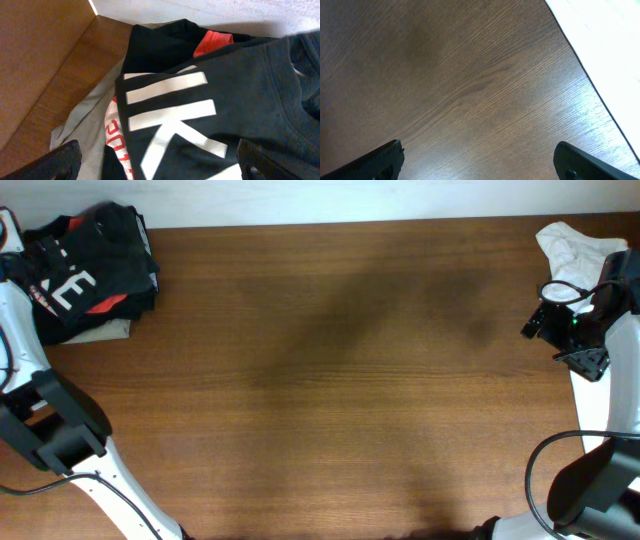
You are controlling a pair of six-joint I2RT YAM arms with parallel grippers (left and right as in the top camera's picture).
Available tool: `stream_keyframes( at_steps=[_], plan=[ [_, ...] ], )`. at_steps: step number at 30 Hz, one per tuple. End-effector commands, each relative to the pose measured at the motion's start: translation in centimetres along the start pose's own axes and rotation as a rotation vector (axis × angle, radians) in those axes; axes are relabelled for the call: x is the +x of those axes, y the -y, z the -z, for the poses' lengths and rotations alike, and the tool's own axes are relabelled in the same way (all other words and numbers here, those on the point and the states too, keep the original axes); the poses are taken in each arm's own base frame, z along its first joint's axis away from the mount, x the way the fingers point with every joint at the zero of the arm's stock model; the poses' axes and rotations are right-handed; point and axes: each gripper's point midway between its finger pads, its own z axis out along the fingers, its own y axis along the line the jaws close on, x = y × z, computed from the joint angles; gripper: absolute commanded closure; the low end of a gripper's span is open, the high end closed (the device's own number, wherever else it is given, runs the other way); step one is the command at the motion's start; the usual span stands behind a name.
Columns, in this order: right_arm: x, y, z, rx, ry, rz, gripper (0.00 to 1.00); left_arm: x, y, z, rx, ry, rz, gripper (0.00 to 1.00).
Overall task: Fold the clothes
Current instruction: 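Release the shirt on the pile and adjust it with the left gripper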
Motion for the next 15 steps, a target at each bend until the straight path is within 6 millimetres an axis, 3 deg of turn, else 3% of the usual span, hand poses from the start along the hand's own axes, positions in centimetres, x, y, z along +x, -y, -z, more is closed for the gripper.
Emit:
stream_keyframes(
  at_steps=[1,2,3,4,5,8,11,13,15],
  plan=[
    [-0.2,0.4,0.2,0.017,0.012,-0.004,0.01,-0.5,0.1,0.4,-0.001,0.003,0.001,0.03],
    [-0.2,0.4,0.2,0.017,0.012,-0.004,0.01,-0.5,0.5,0.5,0.016,0.004,-0.001,0.18],
    [-0.2,0.4,0.2,0.017,0.012,-0.004,0.01,-0.7,1.0,0.7,0.033,0.009,0.004,0.41],
    [-0.2,0.4,0.2,0.017,0.012,-0.004,0.01,-1.0,2.1,0.7,0.073,0.021,-0.003,0.91],
    [-0.2,0.4,0.2,0.017,0.012,-0.004,0.01,-1.1,2.8,0.7,0.084,0.024,-0.004,0.99],
    [-0.2,0.4,0.2,0.017,0.012,-0.004,0.01,-0.9,6.2,-0.5,0.124,0.025,-0.038,0.99],
    [-0.2,0.4,0.2,0.017,0.012,-0.004,0.01,2.0,9.5,-3.5,0.161,-0.040,-0.067,0.99],
    [-0.2,0.4,0.2,0.017,0.012,-0.004,0.01,4.4,10.3,-5.4,0.161,-0.095,-0.075,0.99],
    [-0.2,0.4,0.2,0.017,0.012,-0.004,0.01,4.1,10.0,-5.4,0.146,-0.090,-0.076,0.99]
  ],
)
